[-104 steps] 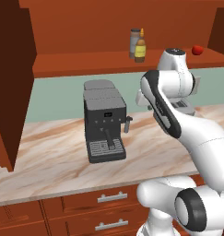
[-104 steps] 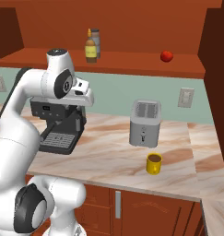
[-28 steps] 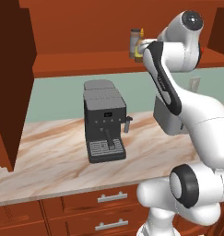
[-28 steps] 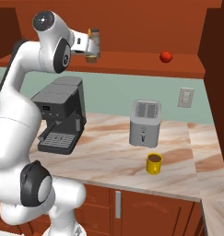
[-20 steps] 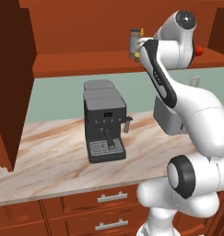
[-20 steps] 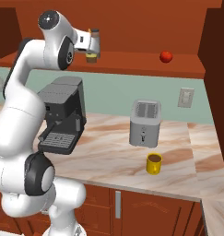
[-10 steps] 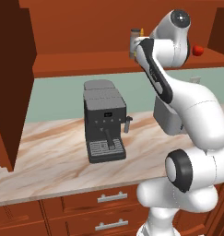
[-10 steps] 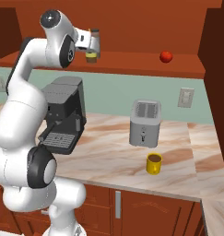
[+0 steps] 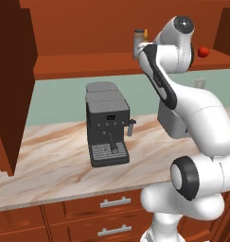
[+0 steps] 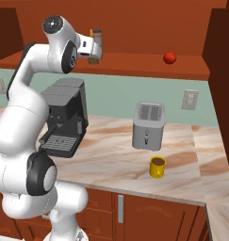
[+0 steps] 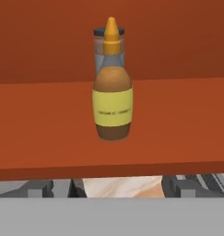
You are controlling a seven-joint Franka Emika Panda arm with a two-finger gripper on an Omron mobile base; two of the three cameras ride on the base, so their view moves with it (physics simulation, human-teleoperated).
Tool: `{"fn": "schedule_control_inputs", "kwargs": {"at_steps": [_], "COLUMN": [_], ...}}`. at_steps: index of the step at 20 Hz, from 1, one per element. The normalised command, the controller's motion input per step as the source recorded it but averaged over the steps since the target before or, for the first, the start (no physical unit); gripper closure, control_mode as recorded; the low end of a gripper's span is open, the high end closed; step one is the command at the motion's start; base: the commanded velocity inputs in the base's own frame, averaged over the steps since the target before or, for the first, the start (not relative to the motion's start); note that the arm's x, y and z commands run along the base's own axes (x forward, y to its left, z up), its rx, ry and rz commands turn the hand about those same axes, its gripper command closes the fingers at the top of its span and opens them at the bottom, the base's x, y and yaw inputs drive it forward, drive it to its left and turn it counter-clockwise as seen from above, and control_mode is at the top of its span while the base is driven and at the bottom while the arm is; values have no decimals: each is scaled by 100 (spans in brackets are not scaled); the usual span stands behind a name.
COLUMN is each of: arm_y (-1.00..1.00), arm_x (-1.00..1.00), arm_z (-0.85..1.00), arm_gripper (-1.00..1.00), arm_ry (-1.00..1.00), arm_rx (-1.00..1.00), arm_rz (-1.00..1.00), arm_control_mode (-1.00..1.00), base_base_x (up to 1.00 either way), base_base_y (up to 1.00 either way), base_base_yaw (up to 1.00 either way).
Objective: Pick the cinnamon and honey bottle from the cabinet and place them next to the mug.
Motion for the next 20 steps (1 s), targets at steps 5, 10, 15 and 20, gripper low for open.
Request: {"fn": "schedule_control_inputs", "kwargs": {"at_steps": [5,10,15,20], "arm_y": [0,0,0,0], "arm_x": [26,33,22,10], "arm_z": [-4,0,0,0], "arm_gripper": [-100,-100,-100,-100], "arm_ry": [0,0,0,0], "arm_rx": [0,0,0,0], "arm_rz": [0,0,0,0], "arm_control_mode": [-100,-100,-100,-100], "base_base_x": [0,0,0,0], "base_base_y": [0,0,0,0], "base_base_yaw": [0,0,0,0]}}
